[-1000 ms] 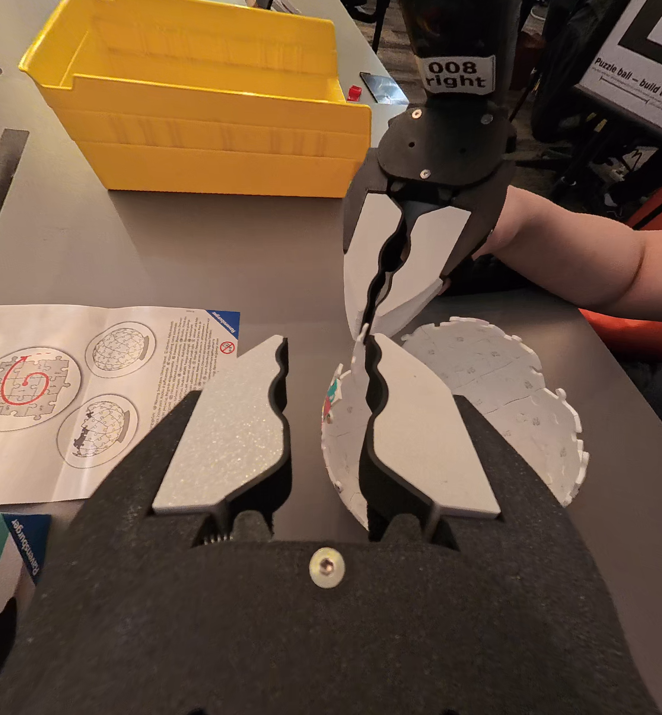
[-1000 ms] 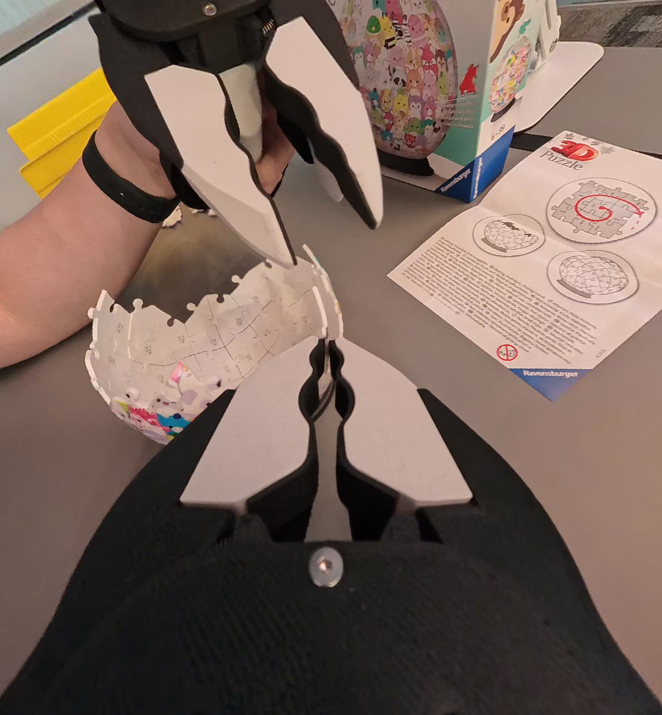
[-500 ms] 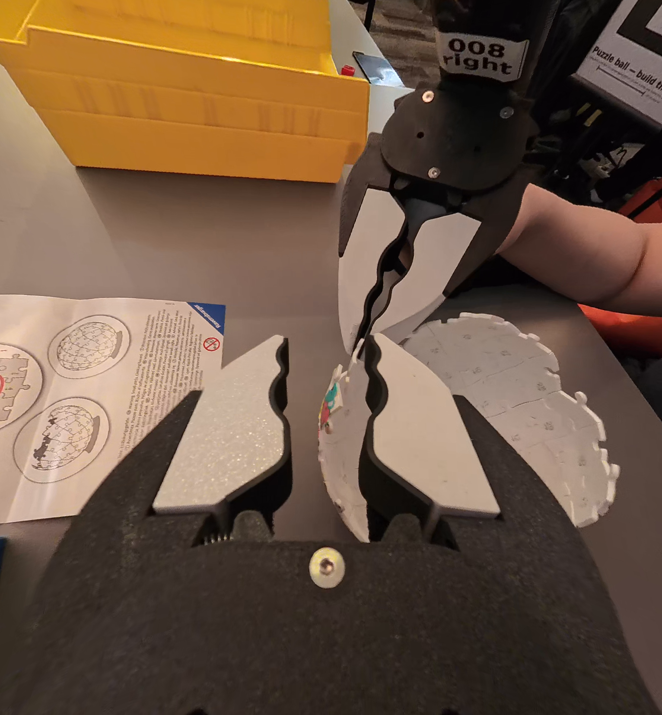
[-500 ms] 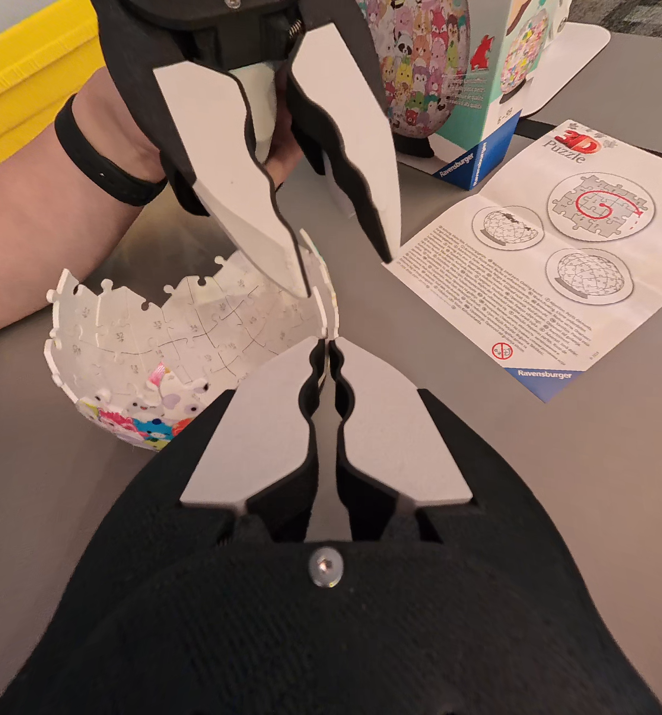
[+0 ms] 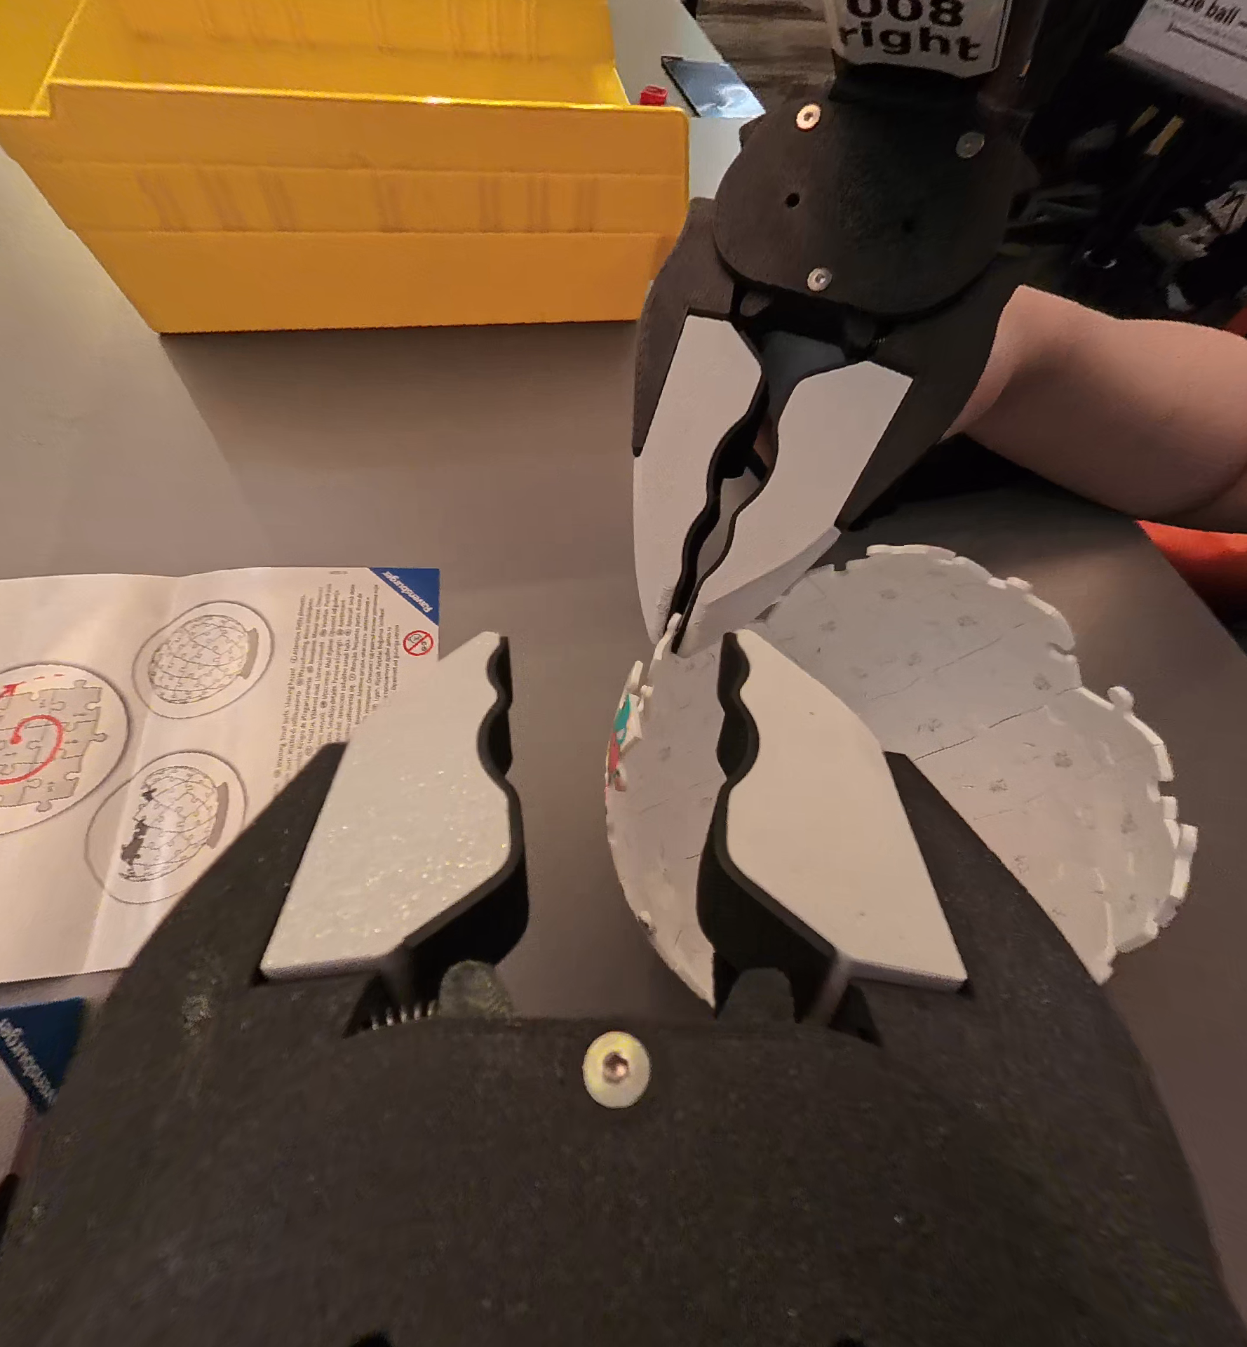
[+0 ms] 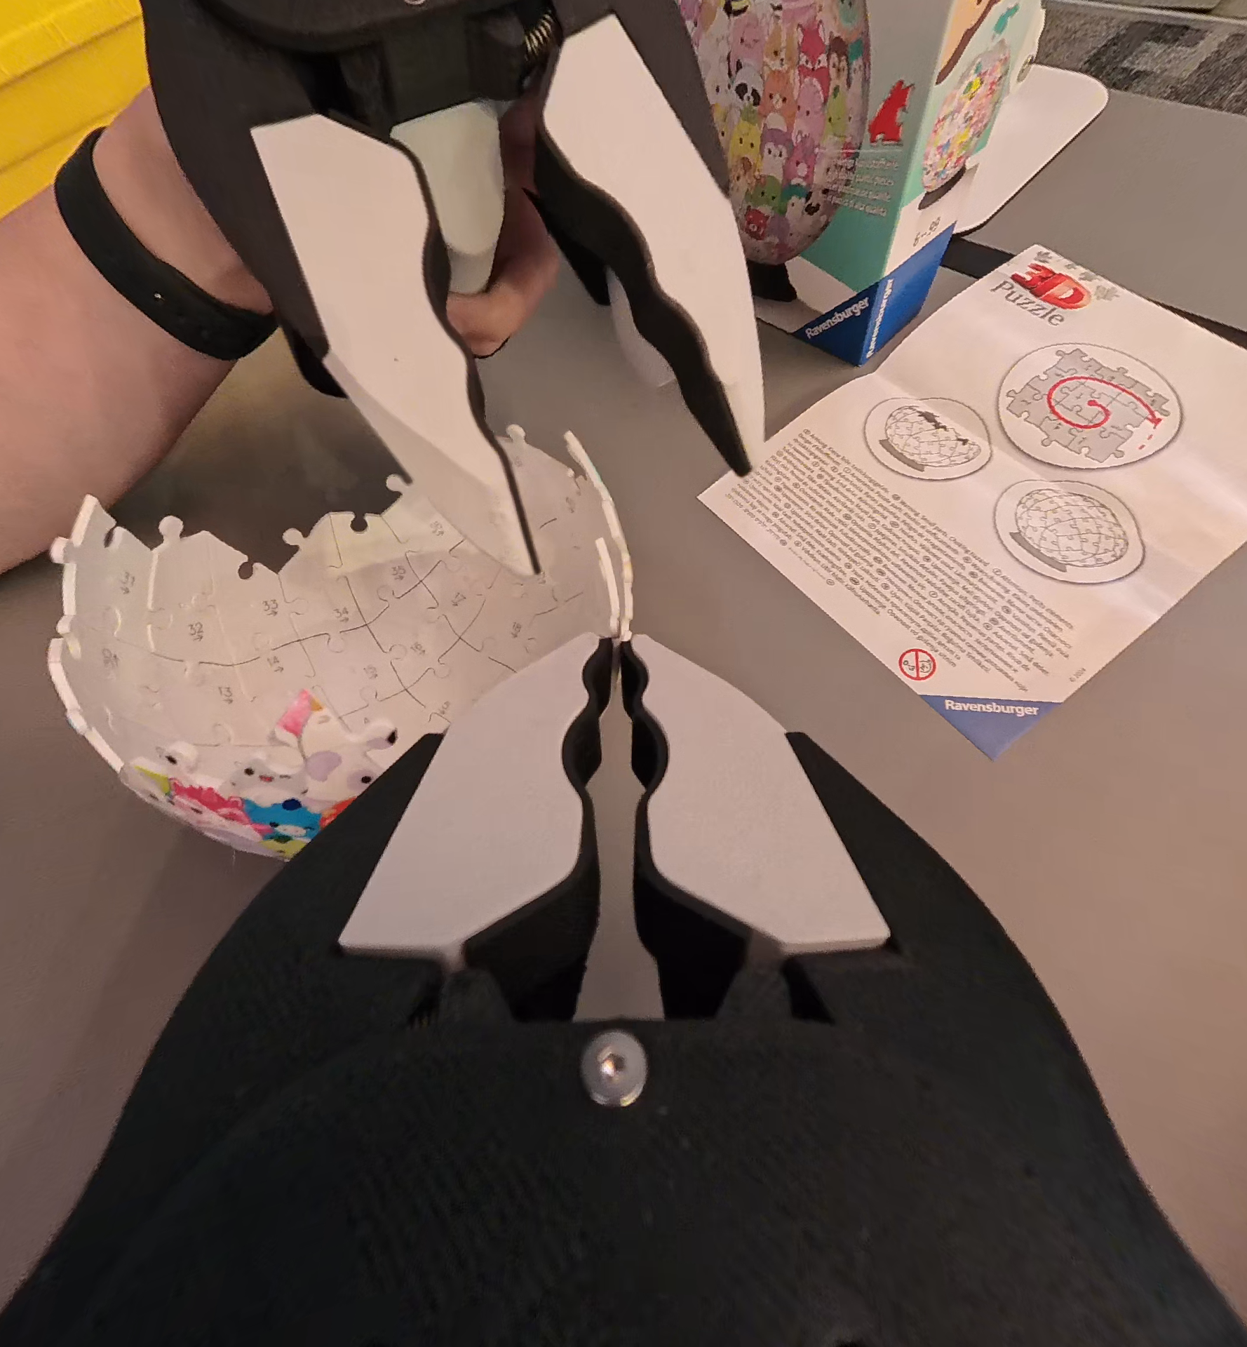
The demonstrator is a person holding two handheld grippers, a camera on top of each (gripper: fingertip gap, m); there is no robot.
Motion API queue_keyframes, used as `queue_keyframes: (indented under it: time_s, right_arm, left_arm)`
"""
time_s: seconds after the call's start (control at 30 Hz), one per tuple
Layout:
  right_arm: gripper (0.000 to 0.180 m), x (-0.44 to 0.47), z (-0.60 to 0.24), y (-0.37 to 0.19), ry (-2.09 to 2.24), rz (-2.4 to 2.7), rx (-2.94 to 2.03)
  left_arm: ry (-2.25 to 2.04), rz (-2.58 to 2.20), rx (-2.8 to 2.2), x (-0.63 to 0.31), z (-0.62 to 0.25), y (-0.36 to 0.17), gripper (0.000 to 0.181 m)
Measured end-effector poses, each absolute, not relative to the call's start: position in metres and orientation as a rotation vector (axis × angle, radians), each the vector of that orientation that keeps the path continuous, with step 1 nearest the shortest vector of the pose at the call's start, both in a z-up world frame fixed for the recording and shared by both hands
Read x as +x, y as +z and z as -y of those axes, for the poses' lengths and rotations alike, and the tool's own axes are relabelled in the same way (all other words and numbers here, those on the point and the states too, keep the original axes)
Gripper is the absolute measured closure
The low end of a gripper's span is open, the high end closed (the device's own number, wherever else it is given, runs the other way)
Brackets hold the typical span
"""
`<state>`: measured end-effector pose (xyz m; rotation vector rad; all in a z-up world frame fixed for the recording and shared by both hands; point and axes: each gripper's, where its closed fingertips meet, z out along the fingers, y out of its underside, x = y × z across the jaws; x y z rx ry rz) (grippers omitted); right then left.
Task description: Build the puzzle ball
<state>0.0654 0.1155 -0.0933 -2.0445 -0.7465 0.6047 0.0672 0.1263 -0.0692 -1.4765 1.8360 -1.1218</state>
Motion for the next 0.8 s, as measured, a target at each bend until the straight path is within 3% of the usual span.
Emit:
queue_keyframes:
  time_s: [0.17,0.33,0.8]
  right_arm:
    - [0.177,0.066,-0.117,-0.093,0.577,0.754,-2.043]
    - [0.177,0.066,-0.117,-0.091,0.571,0.752,-2.04]
    - [0.177,0.069,-0.117,-0.081,0.612,0.717,-2.006]
  left_arm:
    - [-0.958,-1.919,-1.473,0.06,-0.133,-0.071,0.136]
    - [-0.979,-1.906,-1.382,0.07,-0.129,-0.041,0.144]
    - [-0.697,-2.341,-1.531,0.067,-0.126,-0.059,0.142]
